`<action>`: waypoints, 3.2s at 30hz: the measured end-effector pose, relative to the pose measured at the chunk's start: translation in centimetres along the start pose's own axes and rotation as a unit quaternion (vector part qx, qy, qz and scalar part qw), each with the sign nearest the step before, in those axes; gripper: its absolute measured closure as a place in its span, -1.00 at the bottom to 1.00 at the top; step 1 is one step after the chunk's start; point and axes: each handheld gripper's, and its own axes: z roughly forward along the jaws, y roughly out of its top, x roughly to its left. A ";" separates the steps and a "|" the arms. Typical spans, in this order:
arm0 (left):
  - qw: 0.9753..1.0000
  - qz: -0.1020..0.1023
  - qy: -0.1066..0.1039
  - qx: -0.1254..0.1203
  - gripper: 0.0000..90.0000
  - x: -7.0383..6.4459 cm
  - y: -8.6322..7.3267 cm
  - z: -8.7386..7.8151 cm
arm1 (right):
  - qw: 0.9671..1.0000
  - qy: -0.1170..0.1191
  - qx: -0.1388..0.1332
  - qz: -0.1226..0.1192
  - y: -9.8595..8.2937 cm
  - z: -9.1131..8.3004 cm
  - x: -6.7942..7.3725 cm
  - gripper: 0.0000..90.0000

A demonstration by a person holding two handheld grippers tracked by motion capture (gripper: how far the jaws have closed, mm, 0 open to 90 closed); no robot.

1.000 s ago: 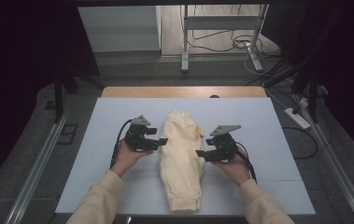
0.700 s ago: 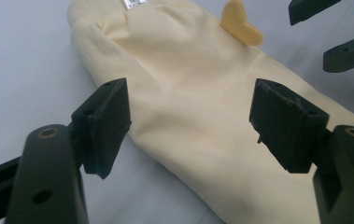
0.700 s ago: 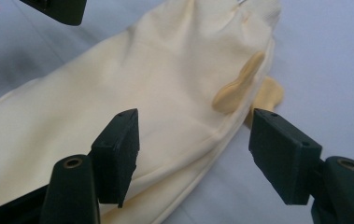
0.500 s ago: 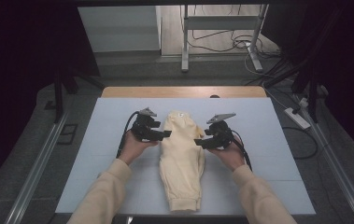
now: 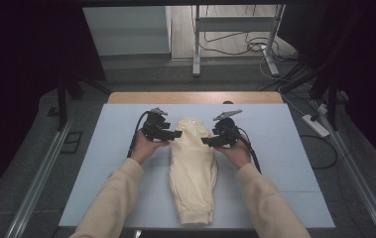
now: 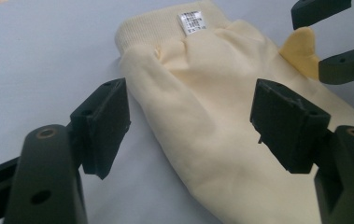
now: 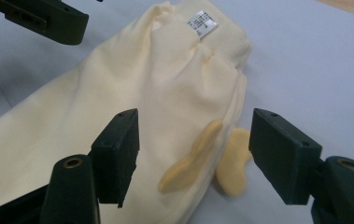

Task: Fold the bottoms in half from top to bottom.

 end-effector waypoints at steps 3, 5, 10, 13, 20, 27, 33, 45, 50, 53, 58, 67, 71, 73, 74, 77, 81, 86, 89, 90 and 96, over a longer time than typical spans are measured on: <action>1.000 -0.004 0.002 0.003 -0.38 0.4 0.1 0.4 | 1.000 -0.002 0.000 0.002 0.3 0.6 -0.2 -0.25; 1.000 -0.008 0.004 0.005 -0.38 0.7 0.2 0.6 | 1.000 -0.007 0.003 0.004 0.4 1.0 -0.3 -0.25; 1.000 -0.013 0.009 0.011 -0.38 1.0 0.2 1.4 | 1.000 -0.014 0.005 0.015 0.6 1.6 -0.9 -0.25; 1.000 -0.012 0.011 0.019 -0.37 0.9 0.2 1.9 | 1.000 -0.021 0.012 0.015 0.6 1.9 -1.1 -0.24; 0.999 -0.016 0.016 0.032 -0.36 1.2 -0.1 2.4 | 0.998 -0.038 0.043 0.016 0.1 2.9 -1.9 -0.23; 0.998 -0.024 0.010 0.051 -0.25 1.6 -0.5 3.2 | 0.998 -0.036 0.059 0.010 -0.2 3.9 -2.1 -0.19; 0.997 -0.037 -0.016 0.069 0.04 1.6 -0.8 3.9 | 0.998 -0.016 0.055 0.016 -0.3 4.3 -2.1 -0.04; 0.995 -0.043 -0.048 0.071 0.81 1.2 -1.2 4.1 | 0.997 0.036 0.060 0.025 -0.3 4.1 -1.9 0.63; 0.996 -0.031 -0.044 0.069 0.83 0.8 -1.0 3.7 | 0.998 0.018 0.062 -0.005 -0.1 3.7 -1.4 0.69; 0.997 -0.025 -0.049 0.060 0.84 0.7 -0.7 3.0 | 0.998 0.020 0.053 -0.005 0.1 3.3 -1.4 0.70; 0.998 -0.008 -0.047 0.040 0.84 0.3 0.4 1.6 | 0.999 0.011 0.035 -0.019 0.7 2.1 -1.2 0.70; 0.999 0.014 -0.047 -0.002 0.85 -0.7 2.0 -0.3 | 0.999 -0.011 0.000 -0.034 2.1 -0.9 -0.9 0.70; 0.999 0.015 -0.047 -0.004 0.85 -0.7 2.0 -0.1 | 0.999 -0.016 -0.001 -0.041 2.1 -1.2 -0.8 0.70; 0.999 0.017 -0.046 -0.006 0.85 -0.8 2.1 -0.2 | 0.999 -0.018 0.000 -0.044 2.2 -1.2 -0.8 0.70; 0.999 0.017 -0.046 -0.009 0.85 -0.8 2.1 -0.2 | 0.999 -0.018 -0.002 -0.045 2.2 -1.3 -0.8 0.70; 0.999 0.016 -0.049 -0.012 0.85 -0.7 2.3 -0.4 | 0.999 -0.016 -0.007 -0.043 2.4 -1.5 -1.0 0.70; 0.999 0.017 -0.048 -0.011 0.85 -0.7 2.3 -0.4 | 0.999 -0.018 -0.005 -0.044 2.5 -1.4 -1.0 0.70; 0.998 0.023 -0.048 -0.015 0.85 -0.5 3.2 -1.0 | 0.999 -0.014 -0.011 -0.040 3.0 -1.7 -1.3 0.70; 0.998 0.035 -0.043 -0.034 0.85 -0.7 4.8 -2.5 | 0.998 -0.023 -0.023 -0.049 4.3 -2.8 -1.2 0.70; 0.998 0.038 -0.042 -0.042 0.85 -0.9 5.2 -3.0 | 0.998 -0.028 -0.031 -0.053 4.9 -3.4 -1.2 0.70; 0.997 0.045 -0.042 -0.050 0.85 -1.2 5.6 -3.7 | 0.996 -0.039 -0.048 -0.058 6.0 -4.8 -0.9 0.70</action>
